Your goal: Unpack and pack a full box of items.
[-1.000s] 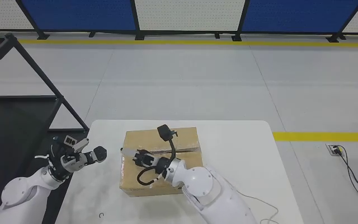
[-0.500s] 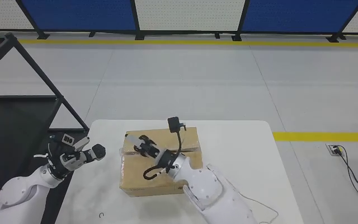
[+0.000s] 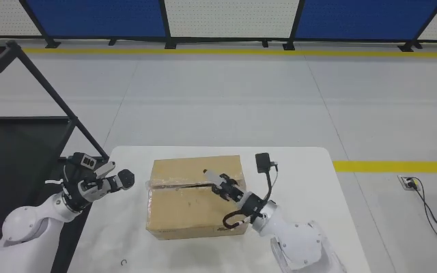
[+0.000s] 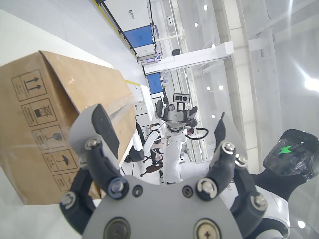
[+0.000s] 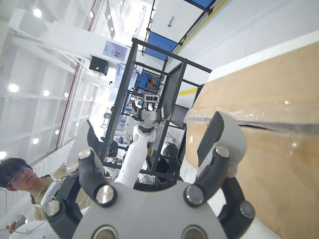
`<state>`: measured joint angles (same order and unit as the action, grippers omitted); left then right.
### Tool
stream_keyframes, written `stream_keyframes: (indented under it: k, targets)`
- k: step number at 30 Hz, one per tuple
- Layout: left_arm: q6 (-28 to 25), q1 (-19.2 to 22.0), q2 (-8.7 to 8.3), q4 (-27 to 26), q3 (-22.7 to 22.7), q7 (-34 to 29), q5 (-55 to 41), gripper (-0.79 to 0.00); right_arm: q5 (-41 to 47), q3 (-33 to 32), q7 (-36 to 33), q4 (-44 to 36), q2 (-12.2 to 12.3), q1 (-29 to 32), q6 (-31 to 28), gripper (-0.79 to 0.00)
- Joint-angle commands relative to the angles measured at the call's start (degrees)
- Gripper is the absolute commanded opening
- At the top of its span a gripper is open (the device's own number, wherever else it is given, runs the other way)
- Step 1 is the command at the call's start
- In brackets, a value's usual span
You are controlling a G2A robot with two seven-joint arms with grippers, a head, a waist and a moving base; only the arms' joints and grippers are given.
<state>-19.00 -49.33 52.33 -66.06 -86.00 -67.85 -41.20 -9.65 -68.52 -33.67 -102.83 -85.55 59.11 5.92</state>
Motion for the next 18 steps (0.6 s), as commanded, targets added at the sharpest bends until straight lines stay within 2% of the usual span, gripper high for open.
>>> stream_keyframes:
  k: [1,7,18]
  targets:
    - [1.2,0.1,0.14,-0.4,0.2,-0.3,-2.0,0.0,1.0,-0.8,-1.9,-0.2,0.2,0.5,0.7,0.0]
    - [2.5,1.6,0.58,-2.0,1.8,2.2,-1.8,0.0,3.0,-0.7,4.8,2.3,0.0,0.4,1.0,0.0]
    - [2.7,2.3,0.68,-2.9,2.6,0.2,-1.4,0.0,3.0,-0.6,5.1,2.4,0.0,0.5,1.0,0.0]
